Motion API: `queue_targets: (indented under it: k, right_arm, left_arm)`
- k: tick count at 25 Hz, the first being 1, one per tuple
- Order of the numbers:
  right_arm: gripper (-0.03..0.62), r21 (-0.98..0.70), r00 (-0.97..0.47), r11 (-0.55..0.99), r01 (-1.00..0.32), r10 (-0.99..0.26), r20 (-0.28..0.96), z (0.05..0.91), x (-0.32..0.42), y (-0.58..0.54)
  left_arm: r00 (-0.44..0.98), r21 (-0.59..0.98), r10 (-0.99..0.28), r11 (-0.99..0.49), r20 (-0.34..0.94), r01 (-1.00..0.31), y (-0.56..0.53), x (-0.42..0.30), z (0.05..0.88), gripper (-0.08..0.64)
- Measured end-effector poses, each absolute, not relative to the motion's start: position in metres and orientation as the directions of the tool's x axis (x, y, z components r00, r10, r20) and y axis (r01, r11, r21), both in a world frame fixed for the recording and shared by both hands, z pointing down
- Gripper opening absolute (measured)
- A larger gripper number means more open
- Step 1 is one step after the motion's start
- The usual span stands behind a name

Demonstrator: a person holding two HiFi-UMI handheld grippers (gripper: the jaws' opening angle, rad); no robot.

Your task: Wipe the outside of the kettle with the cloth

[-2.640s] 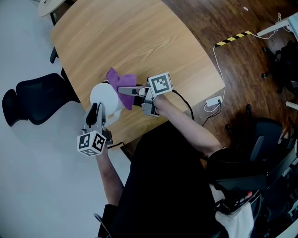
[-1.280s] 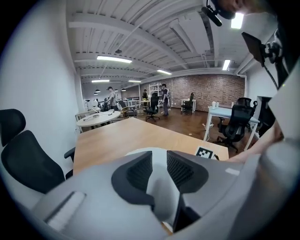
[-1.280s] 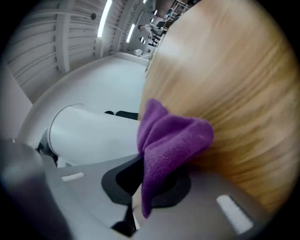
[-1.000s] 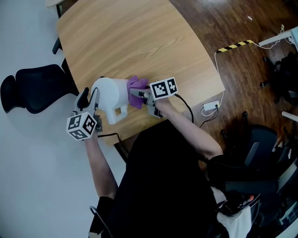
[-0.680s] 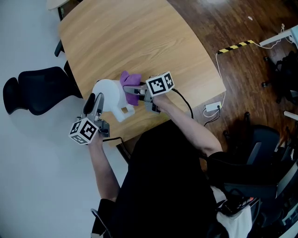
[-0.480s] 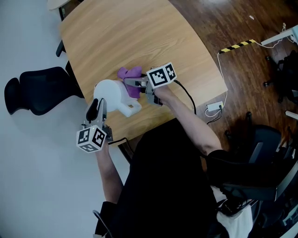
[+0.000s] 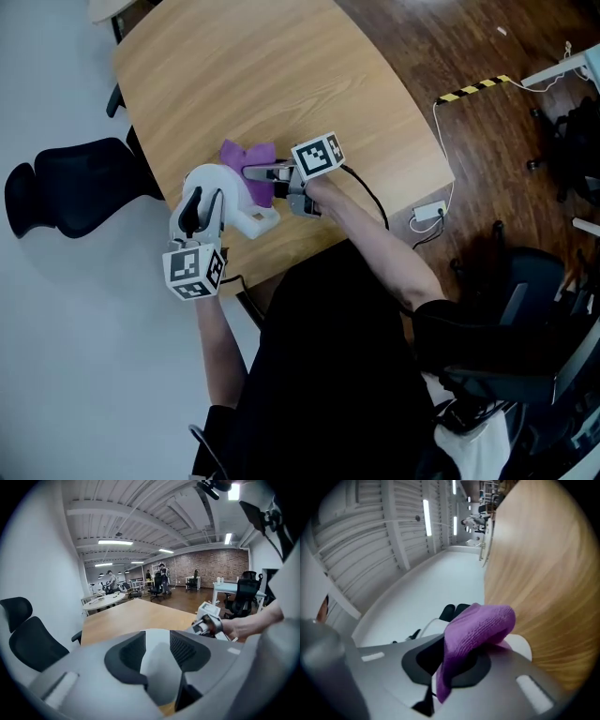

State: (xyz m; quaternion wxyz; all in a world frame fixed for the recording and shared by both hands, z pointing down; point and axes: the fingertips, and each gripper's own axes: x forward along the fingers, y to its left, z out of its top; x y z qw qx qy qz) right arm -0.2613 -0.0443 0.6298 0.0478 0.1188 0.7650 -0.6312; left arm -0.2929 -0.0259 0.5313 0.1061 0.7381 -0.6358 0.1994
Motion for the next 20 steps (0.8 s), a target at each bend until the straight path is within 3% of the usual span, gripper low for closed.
queue_targets:
  k: [2,6,9,11,14,16,18,20]
  right_arm:
    - [0.021,-0.984,-0.991,0.141,0.111,0.093,-0.099,0.687,-0.263,-0.044]
    - [0.021,-0.94,-0.941,0.191,-0.281,0.136,0.309,0.797,-0.256,-0.033]
    - [0.021,-0.913,-0.911,0.201,-0.356,0.144,0.387,0.801,-0.252,-0.035]
    - [0.021,-0.944,-0.95,0.195,-0.264,0.116,0.29,0.761,-0.25,-0.041]
    - [0.021,-0.97,-0.99,0.208,0.126,0.087,-0.11,0.641,-0.24,-0.041]
    - [0.021,-0.904,-0.941,0.268,0.334,0.15,-0.303,0.573,-0.23,-0.023]
    - [0.021,-0.866,-0.924,0.341,0.367,0.238,-0.298,0.555,-0.232,0.0]
    - [0.021,-0.875,-0.932,0.373,0.309,0.302,-0.2,0.582,-0.243,0.018]
  left_arm:
    - [0.103,-0.107,-0.897,-0.164,0.429,-0.981,-0.026,-0.293,0.532,0.249]
    - [0.087,-0.126,-0.902,-0.153,0.423,-0.98,-0.027,-0.292,0.534,0.245]
    - [0.087,-0.109,-0.908,-0.143,0.41,-0.984,-0.028,-0.292,0.533,0.238]
    - [0.092,-0.078,-0.913,-0.133,0.397,-0.988,-0.028,-0.295,0.531,0.238]
    - [0.097,-0.043,-0.92,-0.122,0.379,-0.992,-0.026,-0.302,0.527,0.235]
    - [0.098,-0.037,-0.922,-0.121,0.375,-0.992,-0.025,-0.306,0.526,0.235]
    - [0.096,-0.036,-0.923,-0.118,0.372,-0.992,-0.023,-0.309,0.525,0.235]
    - [0.093,-0.042,-0.923,-0.117,0.373,-0.992,-0.024,-0.309,0.525,0.235]
